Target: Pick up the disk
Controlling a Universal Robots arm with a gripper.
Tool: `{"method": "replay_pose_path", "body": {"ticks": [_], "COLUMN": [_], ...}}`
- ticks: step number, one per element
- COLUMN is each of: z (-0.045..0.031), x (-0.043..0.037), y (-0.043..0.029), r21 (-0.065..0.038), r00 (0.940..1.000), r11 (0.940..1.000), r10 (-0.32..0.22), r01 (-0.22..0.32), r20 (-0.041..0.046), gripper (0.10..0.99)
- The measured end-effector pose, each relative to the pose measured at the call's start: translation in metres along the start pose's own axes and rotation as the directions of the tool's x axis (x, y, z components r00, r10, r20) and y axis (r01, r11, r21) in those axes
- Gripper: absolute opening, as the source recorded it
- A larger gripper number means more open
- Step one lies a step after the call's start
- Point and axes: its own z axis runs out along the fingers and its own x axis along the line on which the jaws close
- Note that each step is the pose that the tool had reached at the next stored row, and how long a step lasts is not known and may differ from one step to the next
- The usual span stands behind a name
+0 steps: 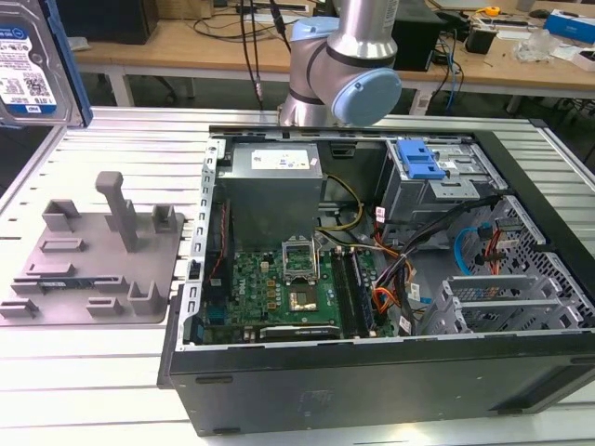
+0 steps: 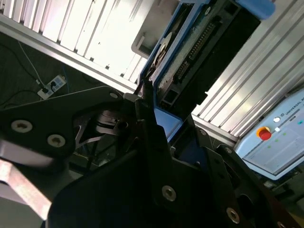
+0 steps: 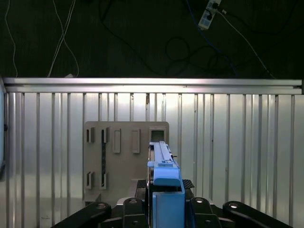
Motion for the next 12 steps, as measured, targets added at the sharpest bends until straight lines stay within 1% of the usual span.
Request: {"method": "replay_pose_path", "body": {"ticks": [12], "z": [-0.0024], "x": [0.0001], "y": [0.0000], "r21": [0.000], "r00": [1.0000], "r11": [1.0000], "r10": [0.000], "r01": [0.000], "r20": [0.0001], "gripper": [0.369]}}
